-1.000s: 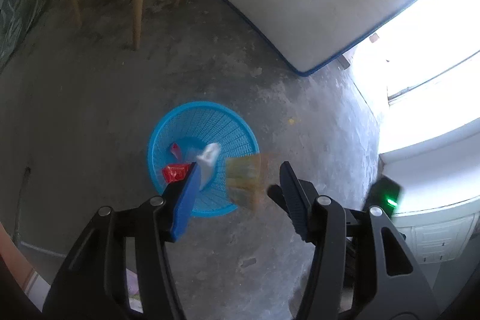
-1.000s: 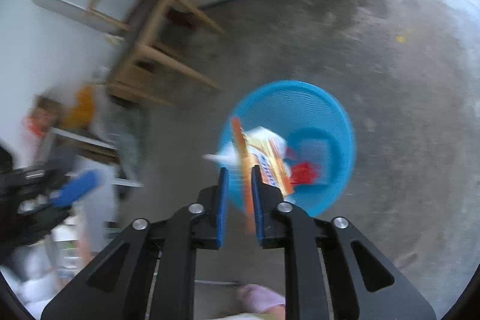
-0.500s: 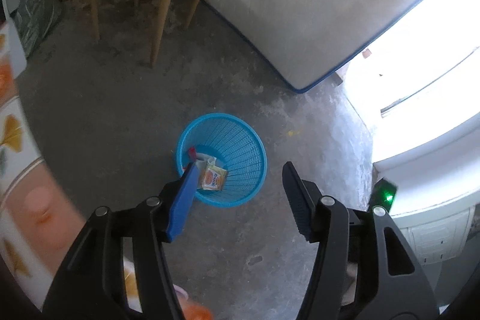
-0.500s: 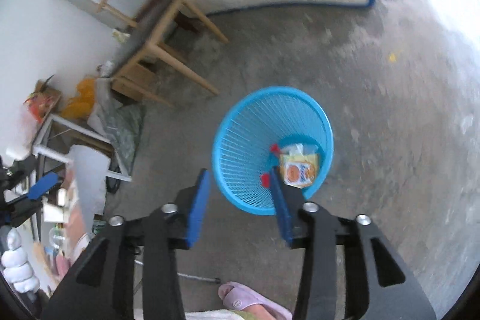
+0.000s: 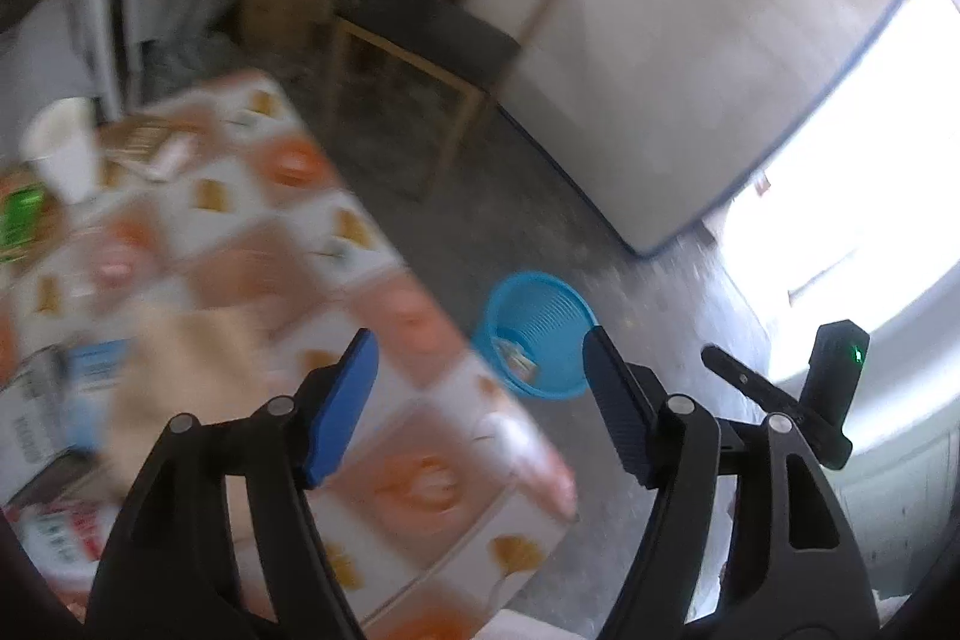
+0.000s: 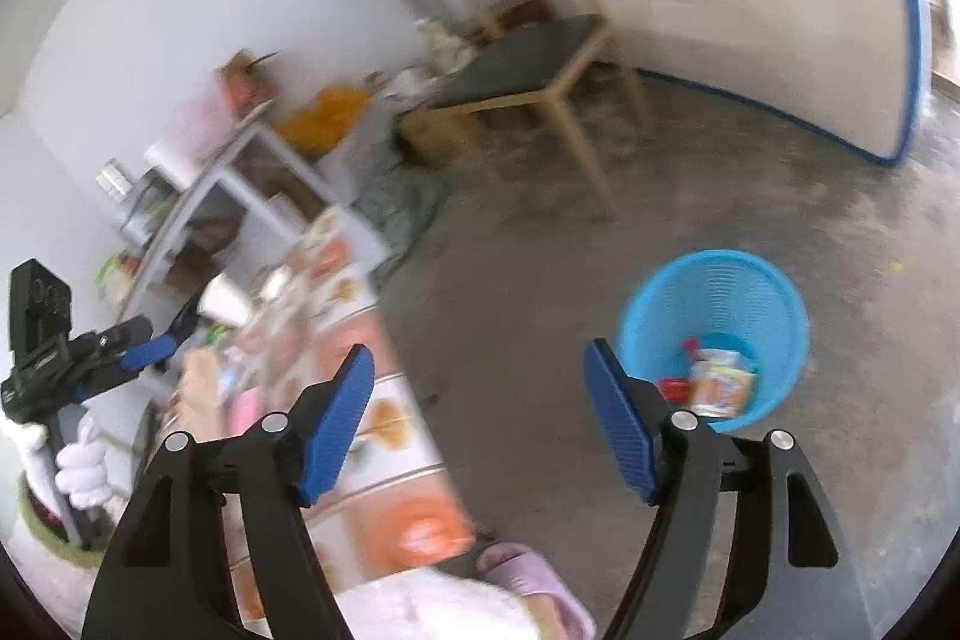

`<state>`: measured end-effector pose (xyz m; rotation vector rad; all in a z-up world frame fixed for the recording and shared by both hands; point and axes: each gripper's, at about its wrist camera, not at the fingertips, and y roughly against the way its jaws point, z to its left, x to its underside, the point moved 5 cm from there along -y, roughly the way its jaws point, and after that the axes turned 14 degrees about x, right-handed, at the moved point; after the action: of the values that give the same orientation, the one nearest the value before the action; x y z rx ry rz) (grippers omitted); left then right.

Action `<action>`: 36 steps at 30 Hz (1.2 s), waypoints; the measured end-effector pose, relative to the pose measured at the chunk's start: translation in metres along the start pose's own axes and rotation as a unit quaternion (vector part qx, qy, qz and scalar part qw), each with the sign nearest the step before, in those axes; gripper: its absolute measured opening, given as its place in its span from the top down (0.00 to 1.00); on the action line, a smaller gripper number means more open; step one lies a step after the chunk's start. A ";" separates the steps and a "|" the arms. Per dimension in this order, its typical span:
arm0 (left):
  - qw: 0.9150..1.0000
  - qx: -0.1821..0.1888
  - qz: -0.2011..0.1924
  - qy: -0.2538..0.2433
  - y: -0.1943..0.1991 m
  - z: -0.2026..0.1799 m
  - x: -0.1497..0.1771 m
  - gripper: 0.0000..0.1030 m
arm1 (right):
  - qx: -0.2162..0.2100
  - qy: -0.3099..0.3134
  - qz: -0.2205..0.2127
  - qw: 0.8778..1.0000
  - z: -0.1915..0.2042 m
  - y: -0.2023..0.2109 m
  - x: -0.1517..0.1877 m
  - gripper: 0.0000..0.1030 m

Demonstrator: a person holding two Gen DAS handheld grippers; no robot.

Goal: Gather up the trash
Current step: 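Move both open tools back over the table, then grasp the beige cloth beside the pink sponge with the right tool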

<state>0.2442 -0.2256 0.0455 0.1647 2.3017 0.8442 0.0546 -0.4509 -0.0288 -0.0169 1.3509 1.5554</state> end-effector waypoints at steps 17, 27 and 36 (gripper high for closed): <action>0.979 -0.092 -0.125 0.130 0.153 0.175 0.026 0.26 | -0.146 0.201 0.098 0.964 0.247 -0.037 0.068 0.28; 0.977 -0.078 -0.122 0.154 0.148 0.212 0.032 0.26 | -0.117 0.214 0.134 0.961 0.293 -0.111 0.077 0.29; 0.990 -0.083 -0.085 0.078 0.136 0.189 0.048 0.26 | -0.103 0.220 0.132 0.961 0.295 -0.118 0.086 0.84</action>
<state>0.3127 -0.0035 -0.0035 -0.1749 2.3353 0.9829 0.2619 -0.1966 -0.0563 -0.3429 1.5717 1.9958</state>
